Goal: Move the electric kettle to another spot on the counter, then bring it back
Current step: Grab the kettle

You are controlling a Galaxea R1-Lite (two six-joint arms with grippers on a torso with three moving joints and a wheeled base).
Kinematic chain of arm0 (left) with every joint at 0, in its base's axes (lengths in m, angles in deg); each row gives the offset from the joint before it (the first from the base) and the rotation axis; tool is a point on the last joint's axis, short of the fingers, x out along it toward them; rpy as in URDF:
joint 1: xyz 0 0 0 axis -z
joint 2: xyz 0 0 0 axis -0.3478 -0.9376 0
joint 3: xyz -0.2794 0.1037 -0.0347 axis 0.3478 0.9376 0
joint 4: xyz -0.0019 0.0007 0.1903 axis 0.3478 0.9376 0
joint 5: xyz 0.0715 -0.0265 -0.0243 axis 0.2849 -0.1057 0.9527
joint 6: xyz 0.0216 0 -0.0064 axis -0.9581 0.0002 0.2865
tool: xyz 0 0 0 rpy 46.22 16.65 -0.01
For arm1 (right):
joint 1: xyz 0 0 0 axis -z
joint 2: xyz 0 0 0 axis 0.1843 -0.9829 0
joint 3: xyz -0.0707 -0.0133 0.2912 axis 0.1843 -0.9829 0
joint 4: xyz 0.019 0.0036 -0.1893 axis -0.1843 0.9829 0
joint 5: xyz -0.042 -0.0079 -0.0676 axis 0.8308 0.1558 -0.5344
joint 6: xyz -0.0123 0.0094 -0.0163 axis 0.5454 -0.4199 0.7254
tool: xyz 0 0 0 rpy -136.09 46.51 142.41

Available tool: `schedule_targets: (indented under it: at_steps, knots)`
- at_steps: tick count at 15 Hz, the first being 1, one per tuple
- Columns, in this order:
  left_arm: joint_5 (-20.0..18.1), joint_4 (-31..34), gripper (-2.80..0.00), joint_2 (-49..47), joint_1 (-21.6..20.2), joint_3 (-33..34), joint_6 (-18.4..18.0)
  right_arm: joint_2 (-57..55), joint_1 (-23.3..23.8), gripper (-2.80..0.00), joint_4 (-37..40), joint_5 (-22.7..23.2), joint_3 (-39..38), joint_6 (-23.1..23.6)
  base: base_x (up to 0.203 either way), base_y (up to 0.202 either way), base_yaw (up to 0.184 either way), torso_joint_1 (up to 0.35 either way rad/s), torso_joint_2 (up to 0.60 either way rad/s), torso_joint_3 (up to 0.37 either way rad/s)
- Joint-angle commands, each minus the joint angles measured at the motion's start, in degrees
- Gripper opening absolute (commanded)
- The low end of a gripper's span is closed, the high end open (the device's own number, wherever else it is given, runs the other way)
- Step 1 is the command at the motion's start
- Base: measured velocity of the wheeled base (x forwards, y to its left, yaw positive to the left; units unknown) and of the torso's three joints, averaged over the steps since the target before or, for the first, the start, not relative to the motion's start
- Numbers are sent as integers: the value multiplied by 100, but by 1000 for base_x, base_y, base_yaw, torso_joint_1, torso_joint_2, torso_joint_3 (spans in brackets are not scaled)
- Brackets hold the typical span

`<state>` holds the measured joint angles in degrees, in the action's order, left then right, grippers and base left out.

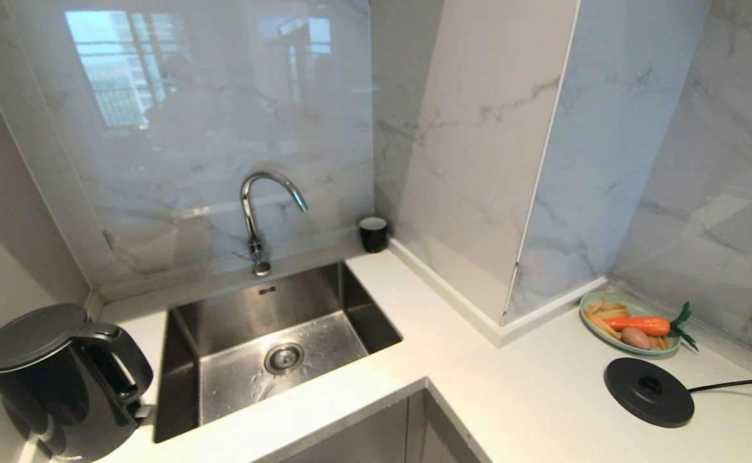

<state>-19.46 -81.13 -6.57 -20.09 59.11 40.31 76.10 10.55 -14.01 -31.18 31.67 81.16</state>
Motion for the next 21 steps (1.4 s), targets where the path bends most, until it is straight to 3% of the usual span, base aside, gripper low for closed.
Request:
schedule_targets:
  at_steps: [1,4,6,21]
  knots:
    - [-9,-2,-280,1,-9,-1,8,2,-1,-280,2,-5,0,-3,0,0,0,0,0,0]
    - [9,-39,-280,1,-9,8,37,1,-1,-280,2,-5,0,-3,0,0,0,0,0,0]
    - [16,-459,-280,1,-9,138,63,1,-1,-280,2,-5,0,-3,0,0,0,0,0,0]
    - [0,-468,-280,1,0,149,46,2,-1,-280,11,-5,0,-3,0,0,0,0,0,0]
